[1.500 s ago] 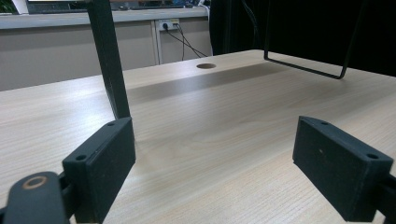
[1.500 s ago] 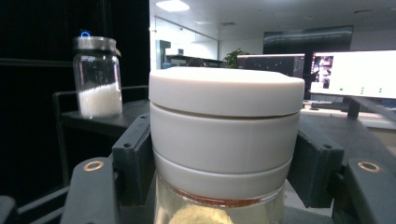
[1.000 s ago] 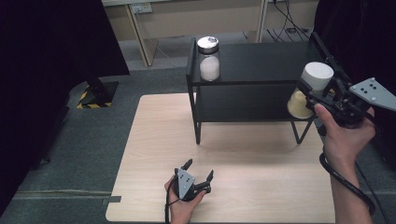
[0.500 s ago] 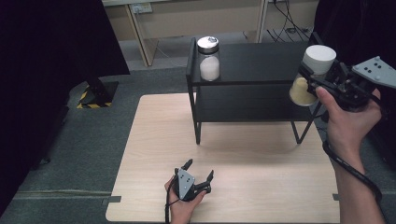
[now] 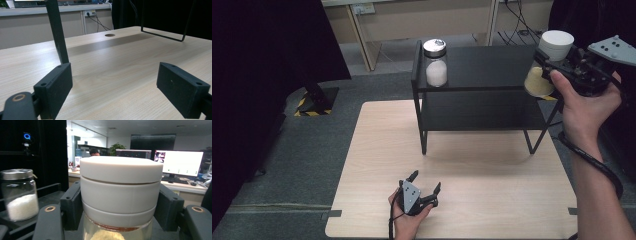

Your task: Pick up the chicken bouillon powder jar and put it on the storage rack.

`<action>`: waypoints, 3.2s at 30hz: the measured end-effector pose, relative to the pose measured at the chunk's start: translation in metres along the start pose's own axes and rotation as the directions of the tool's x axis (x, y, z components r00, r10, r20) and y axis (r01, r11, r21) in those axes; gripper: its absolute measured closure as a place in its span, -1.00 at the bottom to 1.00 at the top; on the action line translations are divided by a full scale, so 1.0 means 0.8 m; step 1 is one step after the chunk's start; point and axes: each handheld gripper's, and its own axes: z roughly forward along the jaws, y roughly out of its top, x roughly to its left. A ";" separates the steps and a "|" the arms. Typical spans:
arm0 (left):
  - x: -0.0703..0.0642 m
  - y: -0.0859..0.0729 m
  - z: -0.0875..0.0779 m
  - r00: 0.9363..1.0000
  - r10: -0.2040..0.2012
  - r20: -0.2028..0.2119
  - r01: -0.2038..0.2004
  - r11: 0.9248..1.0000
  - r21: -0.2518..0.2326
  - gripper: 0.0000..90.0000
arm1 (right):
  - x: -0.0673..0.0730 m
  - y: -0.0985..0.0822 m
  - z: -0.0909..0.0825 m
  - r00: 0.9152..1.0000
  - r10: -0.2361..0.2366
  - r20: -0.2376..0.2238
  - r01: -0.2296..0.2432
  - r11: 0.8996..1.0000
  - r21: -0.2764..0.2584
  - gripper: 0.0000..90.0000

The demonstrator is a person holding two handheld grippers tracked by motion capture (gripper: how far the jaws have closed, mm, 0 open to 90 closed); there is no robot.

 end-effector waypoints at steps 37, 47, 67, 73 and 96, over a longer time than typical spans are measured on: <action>0.001 -0.001 0.000 1.000 -0.004 0.006 0.004 1.000 -0.007 -0.72 | -0.007 0.006 0.048 0.991 0.022 0.130 -0.030 0.998 0.063 -0.24; 0.001 -0.001 0.000 1.000 0.002 0.005 -0.002 1.000 -0.005 -0.72 | -0.006 0.003 0.047 0.992 0.014 0.129 -0.021 0.998 0.058 -0.25; 0.000 -0.001 0.000 1.000 0.004 0.004 -0.003 1.000 -0.003 -0.71 | -0.018 -0.001 0.033 0.995 0.051 0.088 -0.057 0.997 0.058 -0.81; 0.000 -0.001 0.000 1.000 0.005 0.004 -0.005 1.000 -0.003 -0.71 | -0.023 -0.003 0.021 0.997 0.053 0.054 -0.055 0.997 0.051 -0.81; 0.000 -0.001 0.000 1.000 0.006 0.002 -0.006 1.000 -0.004 -0.72 | -0.016 -0.036 -0.019 0.999 0.043 0.023 -0.043 0.999 0.020 -0.84</action>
